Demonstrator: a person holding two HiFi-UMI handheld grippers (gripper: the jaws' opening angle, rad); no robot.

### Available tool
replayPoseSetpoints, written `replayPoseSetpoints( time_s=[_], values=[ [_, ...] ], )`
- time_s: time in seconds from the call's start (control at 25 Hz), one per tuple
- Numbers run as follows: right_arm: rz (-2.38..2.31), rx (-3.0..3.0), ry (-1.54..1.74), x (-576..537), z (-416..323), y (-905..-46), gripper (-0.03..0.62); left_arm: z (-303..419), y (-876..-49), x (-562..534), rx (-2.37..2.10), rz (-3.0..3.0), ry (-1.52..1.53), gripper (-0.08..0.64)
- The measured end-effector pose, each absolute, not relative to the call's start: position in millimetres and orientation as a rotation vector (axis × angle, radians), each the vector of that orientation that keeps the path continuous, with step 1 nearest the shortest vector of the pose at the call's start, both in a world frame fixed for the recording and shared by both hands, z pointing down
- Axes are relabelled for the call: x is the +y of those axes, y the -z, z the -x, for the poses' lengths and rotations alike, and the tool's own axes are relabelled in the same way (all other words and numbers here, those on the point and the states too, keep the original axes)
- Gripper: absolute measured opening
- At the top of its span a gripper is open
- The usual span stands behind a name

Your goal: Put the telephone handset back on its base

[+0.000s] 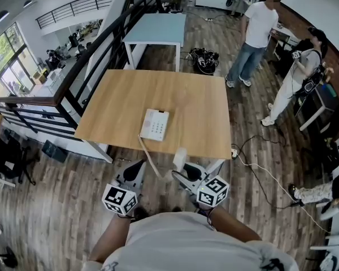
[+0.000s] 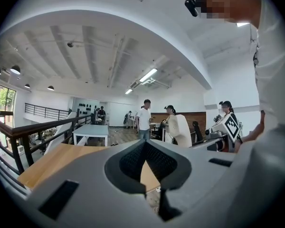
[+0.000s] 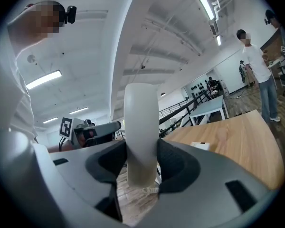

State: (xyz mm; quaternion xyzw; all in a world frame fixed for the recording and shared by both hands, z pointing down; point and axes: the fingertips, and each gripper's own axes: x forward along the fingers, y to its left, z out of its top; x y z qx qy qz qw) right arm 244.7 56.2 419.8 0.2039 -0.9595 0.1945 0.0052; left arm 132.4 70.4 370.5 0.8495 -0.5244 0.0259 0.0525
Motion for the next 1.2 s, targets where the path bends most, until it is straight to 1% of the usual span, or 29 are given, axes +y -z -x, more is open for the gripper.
replayPoseSetpoints(
  time_s=[0.36,0.6,1.2],
  values=[
    [-0.692,-2.999,-0.64,25.2,-244.7,-426.0,0.21,-128.0,-373.3,26.4,-1.544,-2.621,-0.069,0.006],
    [-0.783,-2.984,-0.628,-1.7,-222.8,-424.7,0.21,-108.5,-377.0,-13.8,-1.447,-2.667,-0.055,0.006],
    [-1.013,-2.92,-0.646,-71.0,-103.2,-423.4,0.21,13.9,-372.2,-103.2,-1.253,-2.777,-0.047,0.006]
  ],
)
